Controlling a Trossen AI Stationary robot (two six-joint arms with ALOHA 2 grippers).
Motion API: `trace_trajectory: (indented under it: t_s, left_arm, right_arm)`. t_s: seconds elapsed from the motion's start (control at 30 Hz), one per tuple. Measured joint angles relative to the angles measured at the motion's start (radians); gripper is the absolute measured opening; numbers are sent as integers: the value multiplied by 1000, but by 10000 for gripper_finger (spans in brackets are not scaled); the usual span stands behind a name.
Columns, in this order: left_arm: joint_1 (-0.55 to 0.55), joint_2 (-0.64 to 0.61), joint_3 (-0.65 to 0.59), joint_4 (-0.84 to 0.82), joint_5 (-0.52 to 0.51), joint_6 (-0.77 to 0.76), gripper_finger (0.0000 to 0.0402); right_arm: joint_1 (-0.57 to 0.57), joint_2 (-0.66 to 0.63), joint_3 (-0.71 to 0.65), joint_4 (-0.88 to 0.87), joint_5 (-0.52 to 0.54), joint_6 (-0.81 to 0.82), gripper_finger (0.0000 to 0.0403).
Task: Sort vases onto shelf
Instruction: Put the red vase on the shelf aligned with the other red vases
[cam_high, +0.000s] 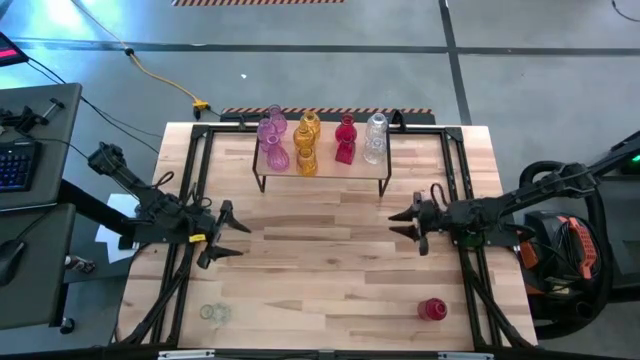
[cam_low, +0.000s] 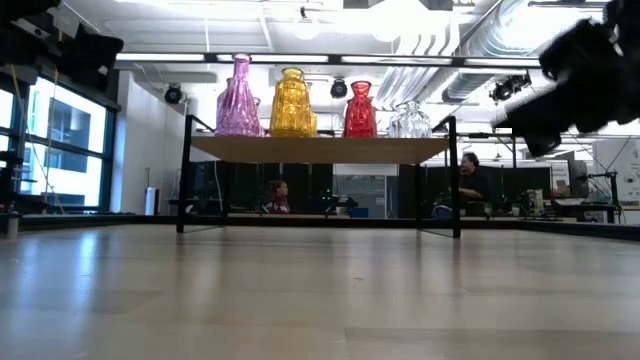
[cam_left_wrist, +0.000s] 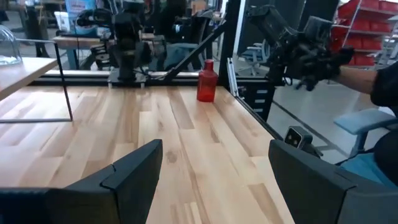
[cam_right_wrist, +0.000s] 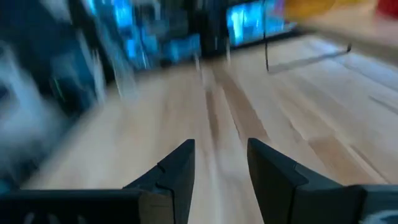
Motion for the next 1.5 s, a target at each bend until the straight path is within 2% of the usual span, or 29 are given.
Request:
trace_trajectory:
  t_s: [0.1, 0.2, 0.57, 0.77, 0.9, 1.07, 1.23, 1.37, 1.5]
  left_arm:
    - [0, -19, -36, 35, 26, 23, 284]
    - [0, -31, -61, 71, 62, 41, 284]
    - [0, -60, -109, 94, 104, 66, 284]
    - [0, -60, -109, 93, 117, 66, 284]
    - [0, -60, -109, 93, 130, 68, 284]
    - [0, -60, -109, 93, 130, 83, 284]
    - [0, -60, -109, 93, 130, 70, 284]
    - [0, -60, -109, 93, 130, 56, 284]
    - [0, -60, -109, 93, 128, 55, 284]
  right_arm:
    - [0, -1, 2, 137, 37, 149, 130]
    - [0, 0, 19, 180, 39, 256, 130]
    - [0, 0, 87, 378, 35, 344, 130]
    - [0, 0, 194, 345, 24, 374, 130]
    - [0, 0, 291, 269, -21, 373, 130]
    - [0, 0, 482, -13, -43, 372, 130]
    - [0, 16, 753, -539, -39, 402, 130]
    - [0, 69, 959, -979, -12, 589, 130]
    - [0, 140, 1080, -1315, -19, 824, 130]
